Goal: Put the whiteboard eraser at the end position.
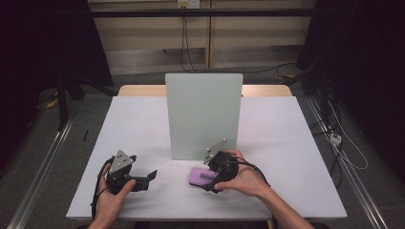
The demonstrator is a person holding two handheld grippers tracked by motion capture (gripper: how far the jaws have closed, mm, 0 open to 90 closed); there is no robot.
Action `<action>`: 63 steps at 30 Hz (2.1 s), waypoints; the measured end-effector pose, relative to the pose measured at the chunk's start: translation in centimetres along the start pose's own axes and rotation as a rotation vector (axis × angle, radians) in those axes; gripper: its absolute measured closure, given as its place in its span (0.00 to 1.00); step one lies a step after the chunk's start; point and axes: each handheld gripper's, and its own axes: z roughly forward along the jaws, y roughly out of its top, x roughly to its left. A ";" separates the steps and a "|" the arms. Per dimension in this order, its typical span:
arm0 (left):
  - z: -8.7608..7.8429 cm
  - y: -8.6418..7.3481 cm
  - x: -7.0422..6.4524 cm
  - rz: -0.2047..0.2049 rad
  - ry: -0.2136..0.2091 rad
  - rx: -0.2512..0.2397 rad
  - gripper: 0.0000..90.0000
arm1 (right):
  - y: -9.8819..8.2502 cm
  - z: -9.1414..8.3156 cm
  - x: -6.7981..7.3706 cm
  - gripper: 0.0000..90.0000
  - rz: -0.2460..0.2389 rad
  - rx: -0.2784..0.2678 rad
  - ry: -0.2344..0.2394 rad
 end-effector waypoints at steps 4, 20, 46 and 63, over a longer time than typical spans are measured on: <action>0.0 0.0 0.0 -0.001 -0.001 -0.001 0.06 | 0.1 -0.4 0.1 0.09 0.003 -0.045 -0.021; 0.1 0.1 0.0 -0.005 0.000 -0.004 0.06 | 0.0 -2.0 0.1 0.12 0.085 -0.121 -0.052; 0.1 0.2 0.0 -0.016 0.007 -0.015 0.06 | -3.7 -4.8 0.1 0.12 0.279 -0.339 -0.256; -0.2 0.2 0.2 -0.038 0.017 -0.029 0.06 | -7.4 -6.2 -0.2 0.09 0.390 -0.391 -0.353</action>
